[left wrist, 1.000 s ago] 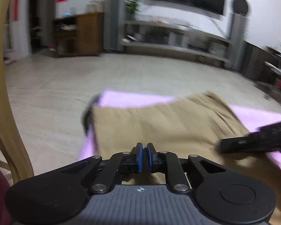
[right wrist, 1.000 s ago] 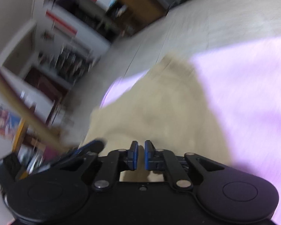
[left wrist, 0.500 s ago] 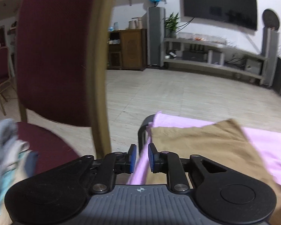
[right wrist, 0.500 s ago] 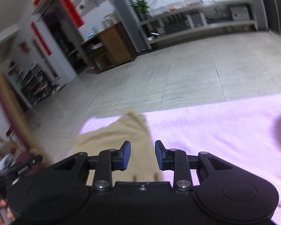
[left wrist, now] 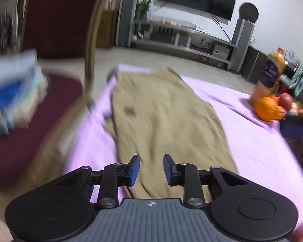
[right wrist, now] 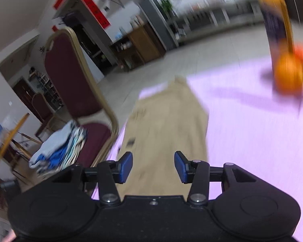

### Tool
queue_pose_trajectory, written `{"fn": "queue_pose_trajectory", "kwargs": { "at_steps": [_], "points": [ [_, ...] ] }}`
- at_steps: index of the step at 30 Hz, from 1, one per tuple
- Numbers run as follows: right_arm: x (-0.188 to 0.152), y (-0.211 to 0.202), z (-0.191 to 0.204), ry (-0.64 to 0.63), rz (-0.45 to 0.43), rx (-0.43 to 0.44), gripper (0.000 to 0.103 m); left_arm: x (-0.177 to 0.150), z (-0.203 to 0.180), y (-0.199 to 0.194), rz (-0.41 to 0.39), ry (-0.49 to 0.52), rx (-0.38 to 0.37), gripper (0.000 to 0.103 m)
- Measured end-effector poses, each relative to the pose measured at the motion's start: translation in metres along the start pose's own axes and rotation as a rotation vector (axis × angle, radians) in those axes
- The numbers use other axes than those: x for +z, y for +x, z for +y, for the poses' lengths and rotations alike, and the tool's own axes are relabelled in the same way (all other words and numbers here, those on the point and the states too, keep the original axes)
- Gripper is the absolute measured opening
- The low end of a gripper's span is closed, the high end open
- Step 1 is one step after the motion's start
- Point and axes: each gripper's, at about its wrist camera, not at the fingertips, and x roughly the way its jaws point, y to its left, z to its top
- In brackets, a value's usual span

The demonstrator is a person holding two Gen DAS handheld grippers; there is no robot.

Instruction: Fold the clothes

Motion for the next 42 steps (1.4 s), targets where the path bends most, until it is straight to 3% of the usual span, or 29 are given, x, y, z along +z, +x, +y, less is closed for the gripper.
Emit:
{"fn": "queue_pose_trajectory", "kwargs": {
  "at_steps": [3,5,7,12,15,18,21,23,25,27,31,38,42],
  "points": [
    [-0.026,0.04,-0.013,0.05,0.102,-0.009,0.024,-0.014,-0.011,0.008,0.026,0.017,-0.015,0.013],
    [-0.038,0.064,-0.015,0.051,0.167,-0.017,0.023,-0.018,-0.021,0.014,0.0,0.054,-0.008,0.013],
    [-0.048,0.074,-0.01,0.018,0.176,-0.035,0.023,-0.024,-0.031,0.024,-0.009,0.089,-0.013,0.013],
    [-0.061,0.103,0.002,-0.117,0.174,-0.099,0.023,-0.043,-0.038,0.056,0.092,0.195,0.047,0.01],
    [-0.082,0.114,0.005,-0.265,0.23,-0.151,0.02,-0.056,-0.037,0.062,0.121,0.283,0.071,0.013],
    [-0.088,0.111,0.009,-0.334,0.217,-0.162,0.019,-0.053,-0.027,0.052,0.125,0.243,0.058,0.015],
    [-0.08,0.088,-0.002,-0.211,0.206,-0.093,0.02,-0.045,-0.011,0.026,0.079,0.152,0.035,0.015],
    [-0.071,0.061,-0.008,-0.14,0.156,-0.023,0.029,-0.037,0.003,0.0,0.02,0.057,0.014,0.034],
    [-0.068,0.036,-0.011,-0.109,0.114,0.015,0.047,-0.035,0.017,-0.013,0.005,-0.043,0.003,0.037],
    [-0.067,0.021,-0.016,-0.078,0.093,0.03,0.048,-0.038,0.026,-0.01,0.053,-0.12,0.005,0.037],
    [-0.07,0.02,-0.033,0.031,0.12,0.028,0.051,-0.042,0.027,0.005,0.15,-0.174,0.023,0.038],
    [-0.071,0.033,-0.056,0.197,0.177,0.077,0.063,-0.043,0.045,0.014,0.193,-0.331,-0.113,0.043],
    [-0.075,0.044,-0.066,0.281,0.224,0.09,0.064,-0.046,0.048,0.027,0.268,-0.369,-0.124,0.046]
  ]
}}
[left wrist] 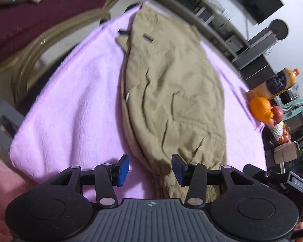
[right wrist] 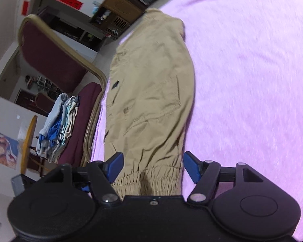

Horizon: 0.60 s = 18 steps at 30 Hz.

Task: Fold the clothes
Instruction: 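Close the right tool on the elastic cuffs while the left tool closes on them too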

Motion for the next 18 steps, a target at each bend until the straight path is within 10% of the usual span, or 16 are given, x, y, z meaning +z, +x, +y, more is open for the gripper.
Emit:
{"fn": "queue_pose_trajectory", "kwargs": {
  "at_steps": [9,18],
  "points": [
    [-0.001,0.013,-0.015,0.103,0.039,-0.009,0.045,0.002,-0.007,0.019,0.058,-0.015,-0.059,0.046],
    [-0.005,0.034,-0.017,0.119,0.132,0.049,0.052,-0.005,-0.024,0.032,0.058,0.054,-0.081,0.047]
  ]
}}
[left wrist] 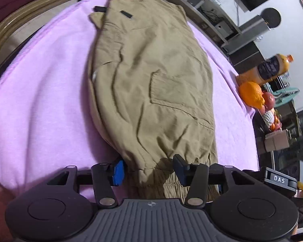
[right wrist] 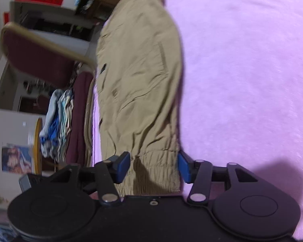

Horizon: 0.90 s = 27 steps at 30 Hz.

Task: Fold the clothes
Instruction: 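Close the right tool on the elastic cuffs while the left tool closes on them too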

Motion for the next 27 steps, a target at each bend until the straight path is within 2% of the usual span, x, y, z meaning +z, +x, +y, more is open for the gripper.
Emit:
{"fn": "queue_pose_trajectory", "kwargs": {
  "at_steps": [1,2,3,4,5,10,13,18,22,25,27],
  "points": [
    [-0.001,0.001,0.003,-0.019,-0.005,-0.005,0.049,-0.001,-0.003,0.0,-0.006,0.022,0.009,0.039],
    [-0.003,0.002,0.006,-0.036,-0.017,-0.024,0.042,-0.001,-0.006,-0.001,-0.016,0.042,0.024,0.029],
    [-0.005,0.002,0.009,-0.053,-0.028,-0.048,0.023,-0.001,-0.008,-0.004,-0.026,0.05,0.032,0.022],
    [-0.006,0.002,0.012,-0.07,-0.039,-0.073,0.021,0.0,-0.009,-0.008,-0.036,0.043,0.026,0.019],
    [-0.008,0.001,0.016,-0.085,-0.05,-0.092,0.021,0.001,-0.01,-0.014,-0.047,0.033,0.02,0.018],
    [-0.018,-0.037,0.045,-0.104,-0.137,-0.018,0.02,0.001,-0.021,-0.051,-0.111,-0.018,-0.043,0.018],
    [-0.028,-0.061,0.056,-0.09,-0.16,-0.01,0.02,-0.009,-0.025,-0.071,-0.101,-0.06,-0.09,0.018],
    [-0.06,-0.089,0.057,-0.058,-0.15,-0.024,0.02,-0.042,-0.035,-0.089,-0.036,-0.082,-0.099,0.018],
    [-0.083,-0.097,0.042,-0.01,-0.129,-0.043,0.021,-0.057,-0.025,-0.078,0.053,-0.141,-0.092,0.018],
    [-0.082,-0.082,0.031,0.035,-0.111,-0.089,0.021,-0.055,-0.015,-0.058,0.115,-0.212,-0.063,0.017],
    [-0.076,-0.072,0.032,0.045,-0.103,-0.118,0.021,-0.05,-0.013,-0.054,0.123,-0.23,-0.052,0.017]
  ]
}}
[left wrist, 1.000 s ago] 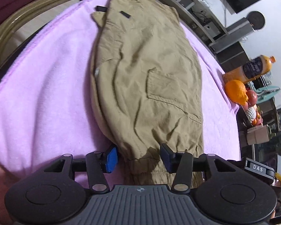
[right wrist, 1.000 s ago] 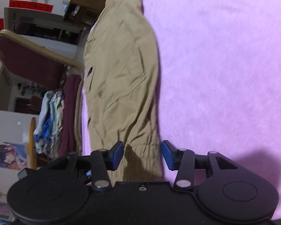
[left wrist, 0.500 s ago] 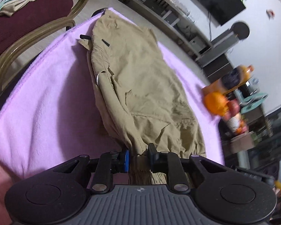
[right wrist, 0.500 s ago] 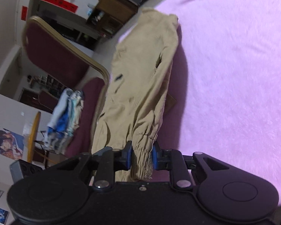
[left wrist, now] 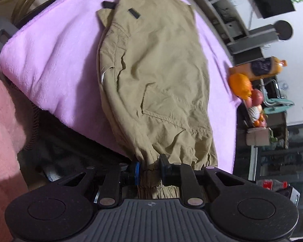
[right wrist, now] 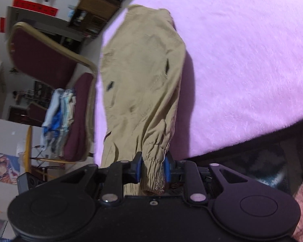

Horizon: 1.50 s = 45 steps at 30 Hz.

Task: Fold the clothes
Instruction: 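Close the right tool on the elastic cuffs while the left tool closes on them too, then lift the cuffs with both tools and fold them over toward the waistband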

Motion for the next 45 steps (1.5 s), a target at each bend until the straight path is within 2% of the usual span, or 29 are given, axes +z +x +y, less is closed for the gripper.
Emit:
{"fn": "queue_pose_trajectory", "kwargs": {
  "at_steps": [4,7,14,15,17,20,22,23,25,26,27,28,29,32,36,39,42,44,45],
  "points": [
    [0.013,0.003,0.015,-0.018,-0.006,-0.016,0.022,0.01,-0.013,-0.013,-0.045,0.021,-0.017,0.017],
    [0.024,-0.003,0.029,-0.035,-0.026,-0.004,0.023,0.017,-0.03,-0.024,-0.088,0.073,-0.016,0.017],
    [0.061,-0.003,0.064,-0.074,-0.058,0.01,0.024,0.049,-0.064,-0.032,-0.171,0.213,0.052,0.02],
    [0.069,0.0,0.068,-0.08,-0.061,0.009,0.024,0.056,-0.068,-0.03,-0.178,0.229,0.064,0.021],
    [0.088,0.009,0.081,-0.103,-0.081,-0.008,0.025,0.074,-0.076,-0.026,-0.212,0.286,0.086,0.031],
    [0.12,0.027,0.1,-0.133,-0.114,-0.036,0.031,0.104,-0.084,-0.017,-0.316,0.346,0.128,0.036],
    [0.144,0.044,0.111,-0.163,-0.127,-0.08,0.044,0.121,-0.084,-0.022,-0.399,0.337,0.157,0.035],
    [0.156,0.051,0.116,-0.177,-0.134,-0.099,0.046,0.125,-0.082,-0.033,-0.451,0.335,0.142,0.037],
    [0.167,0.041,0.122,-0.219,-0.181,-0.101,0.061,0.125,-0.077,-0.057,-0.557,0.373,0.1,0.051],
    [0.17,0.033,0.125,-0.25,-0.212,-0.101,0.066,0.123,-0.074,-0.069,-0.61,0.397,0.081,0.054],
    [0.171,0.028,0.125,-0.291,-0.23,-0.116,0.073,0.123,-0.072,-0.076,-0.647,0.421,0.092,0.056],
    [0.172,0.023,0.124,-0.333,-0.248,-0.131,0.073,0.123,-0.069,-0.079,-0.667,0.447,0.132,0.056],
    [0.172,0.018,0.124,-0.374,-0.266,-0.146,0.073,0.123,-0.065,-0.076,-0.661,0.457,0.165,0.055],
    [0.174,0.004,0.121,-0.495,-0.316,-0.19,0.074,0.127,-0.046,-0.046,-0.554,0.436,0.238,0.055],
    [0.175,0.029,0.084,-0.519,-0.282,-0.197,0.073,0.122,-0.022,0.001,-0.361,0.373,0.306,0.053],
    [0.182,0.051,0.054,-0.479,-0.218,-0.214,0.073,0.121,-0.017,0.019,-0.303,0.388,0.33,0.059],
    [0.196,0.068,0.037,-0.41,-0.156,-0.224,0.073,0.125,-0.016,0.036,-0.279,0.405,0.372,0.059],
    [0.203,0.077,0.026,-0.362,-0.122,-0.191,0.072,0.126,-0.017,0.054,-0.252,0.437,0.466,0.058],
    [0.205,0.082,0.021,-0.343,-0.111,-0.18,0.07,0.125,-0.018,0.061,-0.251,0.461,0.505,0.062]
  ]
}}
